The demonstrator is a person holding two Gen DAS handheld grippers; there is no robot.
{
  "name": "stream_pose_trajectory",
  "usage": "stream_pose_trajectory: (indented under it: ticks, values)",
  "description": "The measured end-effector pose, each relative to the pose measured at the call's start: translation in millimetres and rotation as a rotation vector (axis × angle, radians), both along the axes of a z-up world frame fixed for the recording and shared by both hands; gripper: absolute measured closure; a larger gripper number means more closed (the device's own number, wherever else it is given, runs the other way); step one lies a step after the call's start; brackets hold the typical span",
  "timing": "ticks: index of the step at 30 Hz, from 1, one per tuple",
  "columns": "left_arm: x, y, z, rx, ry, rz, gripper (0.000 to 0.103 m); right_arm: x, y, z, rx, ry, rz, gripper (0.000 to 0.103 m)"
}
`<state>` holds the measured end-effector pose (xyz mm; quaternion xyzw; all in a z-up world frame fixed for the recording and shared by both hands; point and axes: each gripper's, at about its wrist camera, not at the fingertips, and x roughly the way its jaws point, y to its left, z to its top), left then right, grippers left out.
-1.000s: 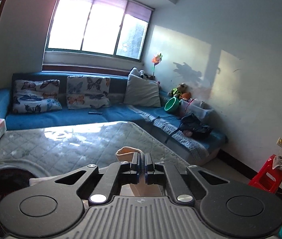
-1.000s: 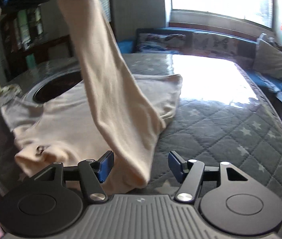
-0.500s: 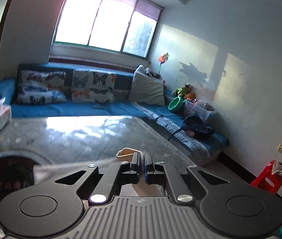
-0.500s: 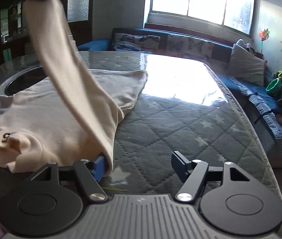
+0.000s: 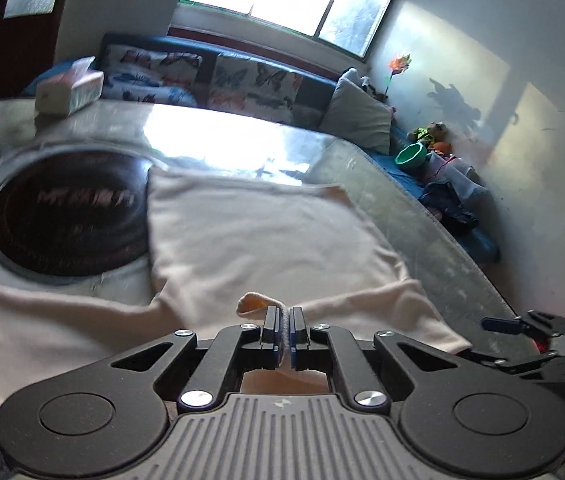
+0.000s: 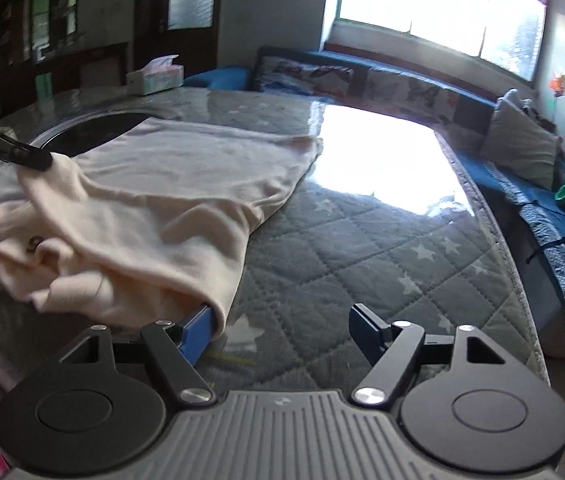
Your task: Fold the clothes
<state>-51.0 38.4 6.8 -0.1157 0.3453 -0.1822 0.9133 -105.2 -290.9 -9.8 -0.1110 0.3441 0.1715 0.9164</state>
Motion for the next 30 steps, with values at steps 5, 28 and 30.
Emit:
stream_pose_trajectory:
  ticks: [5, 28, 30]
  values:
    - [-3, 4, -8, 0.010, -0.004, 0.010, 0.098, -1, -6, 17, 0.044, 0.045, 0.053, 0.036]
    - [10, -7, -16, 0.026, 0.001, -0.003, 0.096, 81, 43, 9, 0.117, 0.070, 0.177, 0.076]
    - [14, -7, -22, 0.032, 0.023, 0.005, 0.096, 78, 45, 12, 0.114, 0.063, 0.186, 0.075]
